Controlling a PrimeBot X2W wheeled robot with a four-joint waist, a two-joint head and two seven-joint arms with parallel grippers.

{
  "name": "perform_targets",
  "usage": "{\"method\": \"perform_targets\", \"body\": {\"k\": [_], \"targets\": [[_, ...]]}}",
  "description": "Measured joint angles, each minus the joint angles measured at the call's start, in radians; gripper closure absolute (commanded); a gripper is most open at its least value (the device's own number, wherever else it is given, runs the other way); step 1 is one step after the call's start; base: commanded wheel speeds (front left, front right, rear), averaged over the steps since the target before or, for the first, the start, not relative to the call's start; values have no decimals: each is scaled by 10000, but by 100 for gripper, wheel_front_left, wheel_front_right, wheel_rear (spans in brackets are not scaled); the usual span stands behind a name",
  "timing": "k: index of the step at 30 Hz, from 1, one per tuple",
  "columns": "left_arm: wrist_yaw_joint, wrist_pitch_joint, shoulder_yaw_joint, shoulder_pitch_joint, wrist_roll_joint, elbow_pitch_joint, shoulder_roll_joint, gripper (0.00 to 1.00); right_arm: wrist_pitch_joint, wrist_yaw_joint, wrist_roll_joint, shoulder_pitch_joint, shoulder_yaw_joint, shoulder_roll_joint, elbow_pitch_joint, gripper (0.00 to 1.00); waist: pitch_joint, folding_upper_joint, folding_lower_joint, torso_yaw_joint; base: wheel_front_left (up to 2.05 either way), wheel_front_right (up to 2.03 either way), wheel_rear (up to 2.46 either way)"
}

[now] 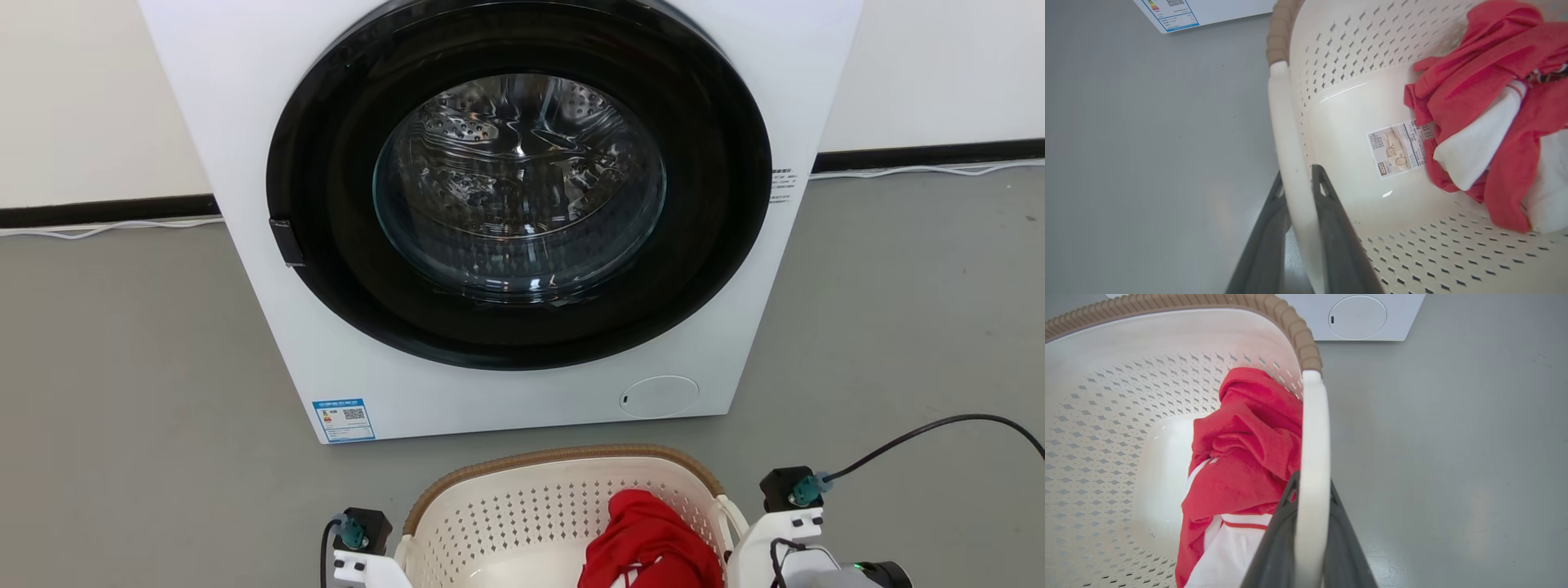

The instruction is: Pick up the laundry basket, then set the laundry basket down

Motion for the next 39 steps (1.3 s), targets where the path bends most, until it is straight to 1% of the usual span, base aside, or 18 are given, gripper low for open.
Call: {"method": "perform_targets", "body": {"k": [21, 39], "targets": [[0, -2, -318, -11, -345, 132, 0, 100, -169, 0, 617, -17, 562, 0, 100, 100, 151, 0, 0, 111, 0, 0, 0], [0, -4, -497, -39, -522, 244, -12, 100, -192, 0, 1081, -45, 1007, 8, 182, 100, 232, 0, 0, 48, 0, 0, 0]]}}
